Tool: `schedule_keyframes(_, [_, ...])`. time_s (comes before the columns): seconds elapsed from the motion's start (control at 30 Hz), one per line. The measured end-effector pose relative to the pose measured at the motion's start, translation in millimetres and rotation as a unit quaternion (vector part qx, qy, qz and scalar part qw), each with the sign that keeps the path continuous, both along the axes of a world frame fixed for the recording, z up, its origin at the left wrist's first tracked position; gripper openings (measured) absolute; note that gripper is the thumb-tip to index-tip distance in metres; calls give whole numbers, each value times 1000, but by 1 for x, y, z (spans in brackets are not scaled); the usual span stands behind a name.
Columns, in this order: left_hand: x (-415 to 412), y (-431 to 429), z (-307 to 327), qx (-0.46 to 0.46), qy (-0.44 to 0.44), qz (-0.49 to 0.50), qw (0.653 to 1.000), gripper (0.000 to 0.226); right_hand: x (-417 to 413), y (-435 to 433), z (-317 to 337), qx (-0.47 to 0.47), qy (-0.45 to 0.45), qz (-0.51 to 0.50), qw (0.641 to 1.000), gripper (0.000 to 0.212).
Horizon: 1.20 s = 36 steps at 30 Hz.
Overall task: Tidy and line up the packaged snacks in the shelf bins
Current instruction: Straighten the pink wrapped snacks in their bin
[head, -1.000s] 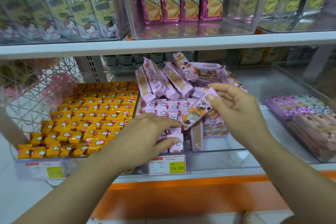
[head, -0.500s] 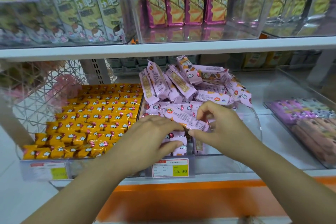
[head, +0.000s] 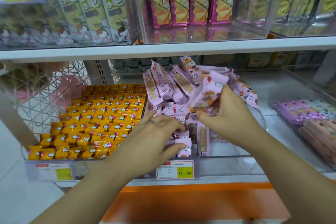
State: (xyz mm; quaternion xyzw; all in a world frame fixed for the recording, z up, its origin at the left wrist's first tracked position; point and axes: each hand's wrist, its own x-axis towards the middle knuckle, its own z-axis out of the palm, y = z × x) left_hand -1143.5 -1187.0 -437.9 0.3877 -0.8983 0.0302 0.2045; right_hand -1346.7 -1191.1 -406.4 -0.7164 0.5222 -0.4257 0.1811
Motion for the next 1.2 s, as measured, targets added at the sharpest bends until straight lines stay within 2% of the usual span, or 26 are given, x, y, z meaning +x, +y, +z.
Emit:
schedule_keyframes(0.07, [3, 0, -1, 2, 0, 3, 1000, 34, 5, -2, -2, 24, 25, 11, 999, 51])
schedule_keyframes(0.17, [5, 0, -2, -7, -5, 7, 1000, 33, 13, -6, -10, 45, -7, 59, 997, 50])
schedule_keyframes(0.4, [7, 0, -5, -6, 2, 6, 1000, 36, 14, -11, -10, 25, 15, 66, 997, 41])
schedule_keyframes(0.5, [6, 0, -5, -9, -1, 8, 1000, 36, 15, -12, -18, 14, 81, 83, 993, 26])
schedule_keyframes(0.57, [6, 1, -5, -8, 5, 15, 1000, 36, 15, -12, -23, -17, 164, 76, 983, 16])
schedule_keyframes(0.67, [6, 2, -5, -17, 10, 19, 1000, 35, 12, -13, -27, -63, 282, 29, 957, 33])
schedule_keyframes(0.77, [4, 3, -4, -30, 1, 28, 999, 34, 12, -11, -28, -54, 337, 39, 939, 33])
schedule_keyframes(0.83, [3, 4, -4, -28, -16, 34, 999, 33, 10, -9, -27, -30, 334, 59, 940, 29])
schedule_keyframes(0.93, [2, 4, -4, -26, -32, 40, 998, 30, -2, -8, -17, -40, 253, 18, 967, 25])
schedule_keyframes(1.07, [3, 4, -4, -23, -30, 38, 999, 30, -13, -2, -15, 10, 321, -26, 947, 38])
schedule_keyframes(1.2, [3, 4, -3, -14, -19, 27, 999, 30, -8, 4, -21, 28, 307, -6, 951, 24])
